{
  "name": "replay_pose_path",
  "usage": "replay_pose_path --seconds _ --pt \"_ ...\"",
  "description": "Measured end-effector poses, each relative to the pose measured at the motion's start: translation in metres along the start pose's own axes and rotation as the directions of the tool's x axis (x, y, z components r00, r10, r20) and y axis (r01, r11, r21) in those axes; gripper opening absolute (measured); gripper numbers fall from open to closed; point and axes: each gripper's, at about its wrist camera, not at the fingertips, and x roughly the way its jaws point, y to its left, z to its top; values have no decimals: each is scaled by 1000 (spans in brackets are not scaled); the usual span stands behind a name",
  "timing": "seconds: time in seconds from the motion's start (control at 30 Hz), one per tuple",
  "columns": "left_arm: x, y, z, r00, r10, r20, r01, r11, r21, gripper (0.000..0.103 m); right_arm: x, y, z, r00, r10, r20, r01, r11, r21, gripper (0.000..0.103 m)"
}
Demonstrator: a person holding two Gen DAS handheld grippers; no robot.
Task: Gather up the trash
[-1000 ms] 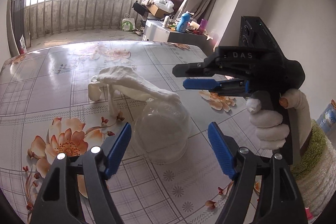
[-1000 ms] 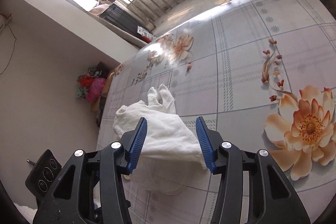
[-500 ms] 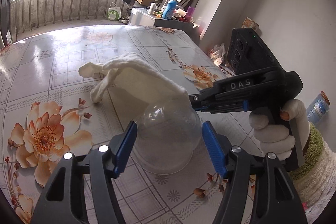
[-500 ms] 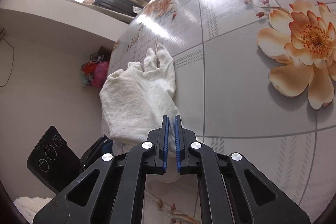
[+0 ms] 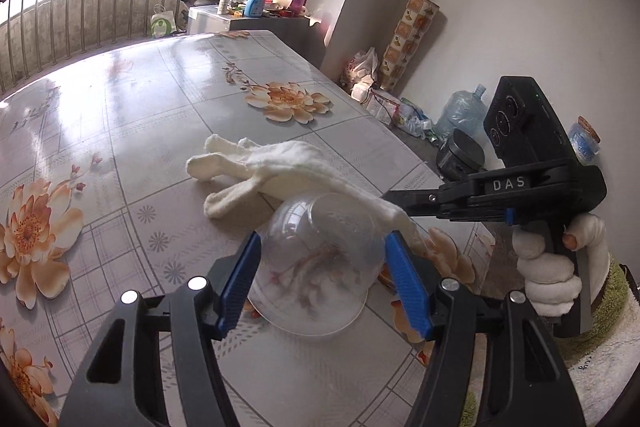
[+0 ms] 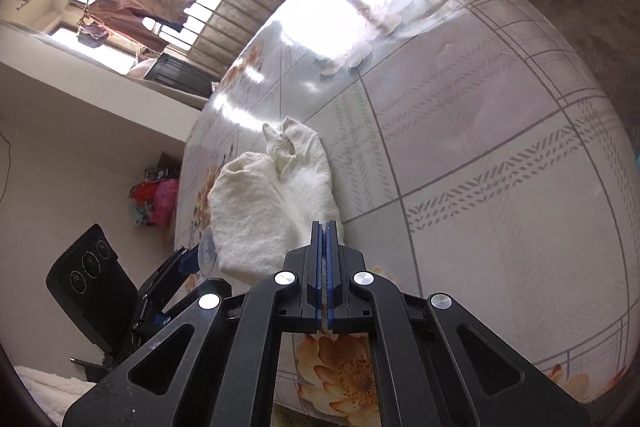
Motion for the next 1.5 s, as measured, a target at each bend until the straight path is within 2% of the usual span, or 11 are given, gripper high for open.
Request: replay_pose_path --seconds 0.13,0.37,0.43,0.5,0.57,0.67,0.93,1.13,1.23,1.4,1.5 --pt "-2 -3 4 1000 19 5 -19 1000 0 63 -22 -20 -2 998 -25 52 22 998 67 0" --pt "1 -5 8 999 37 3 -37 999 -14 63 -22 -10 -19 968 -214 130 210 977 43 6" --pt "2 -6 9 999 45 2 -45 999 -15 63 -28 -10 -24 962 -233 139 231 973 29 17" --pt "0 -6 7 999 54 1 -54 998 -15 63 -35 -7 -25 955 -244 167 247 969 7 43" --pt "0 -5 7 998 62 -3 -62 998 -20 63 -39 -3 -26 945 -264 194 276 960 -42 49" --pt "0 -6 7 997 77 -5 -77 997 -27 64 -38 2 -30 947 -263 185 289 949 -130 56" --pt "0 -4 5 996 92 -7 -92 995 -24 67 3 25 -37 910 -377 174 415 838 -355 61" --pt "4 -3 4 996 90 -13 -91 995 -33 70 15 28 -41 848 -484 216 527 725 -443 56" --pt "3 -2 3 996 87 -12 -88 995 -37 70 13 23 -39 833 -506 226 552 725 -412 54" --pt "1 2 2 996 85 -11 -86 996 -41 71 -10 0 -36 789 -564 243 614 736 -285 51" --pt "1 1 2 996 84 -11 -84 995 -47 74 -17 -7 -31 801 -552 230 597 764 -247 51"
